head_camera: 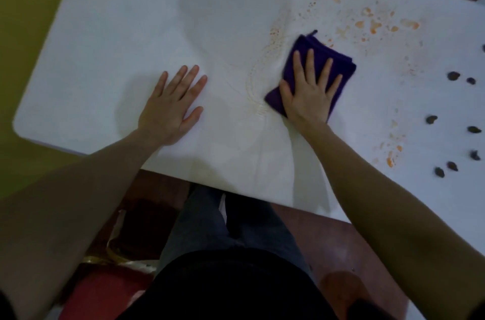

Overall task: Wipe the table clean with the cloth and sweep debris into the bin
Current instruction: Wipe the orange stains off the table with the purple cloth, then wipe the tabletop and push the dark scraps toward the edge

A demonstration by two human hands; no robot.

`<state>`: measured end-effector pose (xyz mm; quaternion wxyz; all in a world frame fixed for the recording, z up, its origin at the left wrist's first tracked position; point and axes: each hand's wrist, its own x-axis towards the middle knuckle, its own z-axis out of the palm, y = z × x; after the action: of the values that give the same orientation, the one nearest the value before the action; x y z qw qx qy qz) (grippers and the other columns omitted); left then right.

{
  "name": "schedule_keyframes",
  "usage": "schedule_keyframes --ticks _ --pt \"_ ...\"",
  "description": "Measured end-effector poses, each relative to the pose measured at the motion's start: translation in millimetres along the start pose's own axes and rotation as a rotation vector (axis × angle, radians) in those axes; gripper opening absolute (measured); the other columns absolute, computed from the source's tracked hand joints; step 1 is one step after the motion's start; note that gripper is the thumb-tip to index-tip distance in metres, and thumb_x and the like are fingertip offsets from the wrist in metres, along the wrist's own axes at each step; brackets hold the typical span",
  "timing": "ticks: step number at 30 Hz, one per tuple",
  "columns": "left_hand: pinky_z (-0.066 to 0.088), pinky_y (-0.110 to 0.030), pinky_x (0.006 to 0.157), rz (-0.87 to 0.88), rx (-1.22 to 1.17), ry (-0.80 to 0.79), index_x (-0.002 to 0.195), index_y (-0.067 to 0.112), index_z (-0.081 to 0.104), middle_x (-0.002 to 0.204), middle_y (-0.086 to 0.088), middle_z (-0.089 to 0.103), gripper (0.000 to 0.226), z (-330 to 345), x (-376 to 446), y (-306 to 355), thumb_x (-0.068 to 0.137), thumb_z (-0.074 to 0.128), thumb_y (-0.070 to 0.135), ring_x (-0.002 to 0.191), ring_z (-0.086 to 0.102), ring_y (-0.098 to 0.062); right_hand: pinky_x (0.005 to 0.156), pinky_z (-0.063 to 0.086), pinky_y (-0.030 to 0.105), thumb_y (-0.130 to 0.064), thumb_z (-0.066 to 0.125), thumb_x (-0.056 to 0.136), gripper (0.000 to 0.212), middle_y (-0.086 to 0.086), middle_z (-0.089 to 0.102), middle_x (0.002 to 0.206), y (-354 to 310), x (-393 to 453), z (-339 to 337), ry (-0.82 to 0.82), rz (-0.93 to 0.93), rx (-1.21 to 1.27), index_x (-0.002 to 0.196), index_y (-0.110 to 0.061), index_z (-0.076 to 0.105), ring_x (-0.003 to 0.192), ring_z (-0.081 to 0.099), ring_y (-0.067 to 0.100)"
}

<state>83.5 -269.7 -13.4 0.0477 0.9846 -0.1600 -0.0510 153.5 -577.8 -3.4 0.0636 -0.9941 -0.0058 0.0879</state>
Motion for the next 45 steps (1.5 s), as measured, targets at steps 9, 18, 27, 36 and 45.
schedule_keyframes --ticks 9,18,27,36,45 --pt "0.008 -0.051 0.124 0.011 0.013 -0.005 0.160 0.019 0.013 0.168 -0.005 0.007 0.064 0.5 1.4 0.3 0.102 0.021 0.045 0.154 0.006 -0.023 0.119 0.008 0.060 -0.055 0.034 0.098 0.067 -0.003 0.012 0.166 -12.6 -101.5 18.6 -0.019 -0.409 -0.047 0.158 -0.031 0.017 0.153 0.005 0.031" --pt "0.008 -0.052 0.124 0.008 0.013 -0.009 0.160 0.019 0.013 0.168 -0.005 0.006 0.064 2.3 0.4 -0.9 0.102 0.021 0.046 0.154 0.006 -0.023 0.118 -0.001 0.065 -0.066 0.025 0.095 0.073 -0.002 0.007 0.167 41.4 -37.4 -3.2 -0.020 0.024 0.020 0.158 -0.034 0.010 0.151 -0.002 0.040" --pt "0.007 -0.051 0.124 0.007 -0.008 -0.008 0.160 0.020 0.011 0.168 -0.004 0.005 0.064 1.8 2.6 0.0 0.103 0.020 0.047 0.155 0.003 -0.022 0.118 0.001 0.063 -0.057 0.026 0.098 0.067 -0.003 0.011 0.166 -68.2 -24.8 11.4 0.010 -0.174 -0.028 0.158 -0.031 0.014 0.151 0.004 0.040" --pt "0.007 -0.051 0.124 0.014 0.000 -0.015 0.160 0.019 0.012 0.168 -0.005 0.007 0.064 2.3 0.7 -0.9 0.103 0.020 0.047 0.155 0.004 -0.022 0.119 0.005 0.060 -0.056 0.030 0.094 0.067 -0.003 0.018 0.165 -34.2 -3.8 6.5 0.008 -0.232 -0.043 0.157 -0.034 0.021 0.151 0.012 0.034" --pt "0.005 -0.050 0.124 -0.002 -0.020 -0.014 0.160 0.020 0.008 0.168 -0.004 0.002 0.065 5.2 2.4 -3.9 0.102 0.020 0.047 0.155 0.000 -0.022 0.119 0.008 0.062 -0.054 0.025 0.098 0.066 0.002 0.014 0.166 28.3 -86.7 8.6 0.024 0.034 -0.014 0.158 -0.028 0.016 0.151 0.007 0.037"
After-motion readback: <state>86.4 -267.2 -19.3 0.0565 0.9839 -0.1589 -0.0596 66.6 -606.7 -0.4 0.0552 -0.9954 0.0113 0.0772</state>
